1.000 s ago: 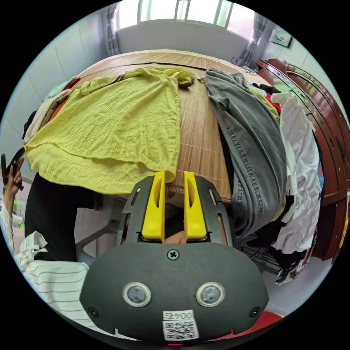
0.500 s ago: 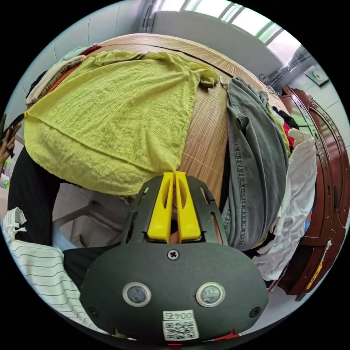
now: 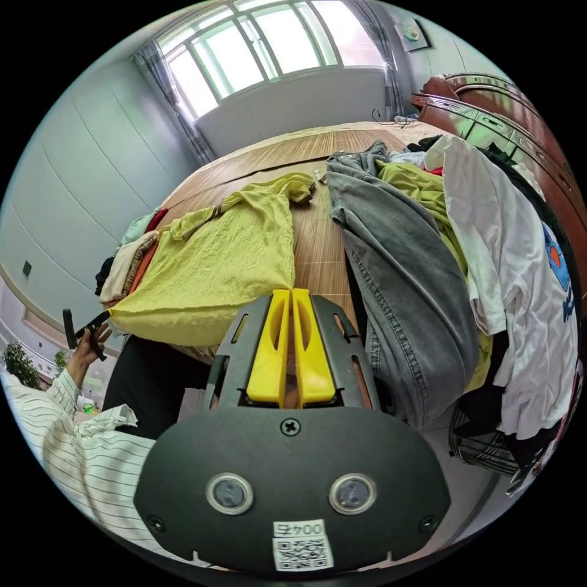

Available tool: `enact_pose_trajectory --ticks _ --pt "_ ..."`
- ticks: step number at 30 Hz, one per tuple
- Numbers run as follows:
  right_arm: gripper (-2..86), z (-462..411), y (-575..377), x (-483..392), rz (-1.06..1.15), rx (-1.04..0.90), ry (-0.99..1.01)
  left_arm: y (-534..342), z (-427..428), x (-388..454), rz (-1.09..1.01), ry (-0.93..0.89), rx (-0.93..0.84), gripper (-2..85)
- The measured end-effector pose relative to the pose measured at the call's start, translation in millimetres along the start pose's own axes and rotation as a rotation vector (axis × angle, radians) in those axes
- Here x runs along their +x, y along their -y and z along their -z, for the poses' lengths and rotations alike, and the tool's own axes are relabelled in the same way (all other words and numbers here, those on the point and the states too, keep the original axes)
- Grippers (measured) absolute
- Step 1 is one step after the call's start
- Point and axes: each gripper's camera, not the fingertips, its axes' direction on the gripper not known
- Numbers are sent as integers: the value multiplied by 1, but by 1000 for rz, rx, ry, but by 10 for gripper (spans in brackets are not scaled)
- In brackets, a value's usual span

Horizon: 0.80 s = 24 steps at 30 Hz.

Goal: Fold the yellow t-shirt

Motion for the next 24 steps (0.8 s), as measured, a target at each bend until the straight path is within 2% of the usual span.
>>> enact_pose_trajectory --ticks 5,10,13,17,21,24 --pt "-7 2 32 21 -65 -22 111 54 -13 -1 63 -60 17 5" --pt "-7 9 164 11 -2 40 97 178 -36 18 -1 19 17 6" --pt "-7 15 250 1 -2 90 75 269 -39 23 38 29 79 6" --pt "-8 35 346 -13 -25 177 48 391 -20 40 86 53 212 6" --pt "-8 95 428 -37 17 341 18 495 43 88 -11 82 402 7" --pt "-8 154 456 -63 100 473 -24 530 102 125 -100 94 545 6"
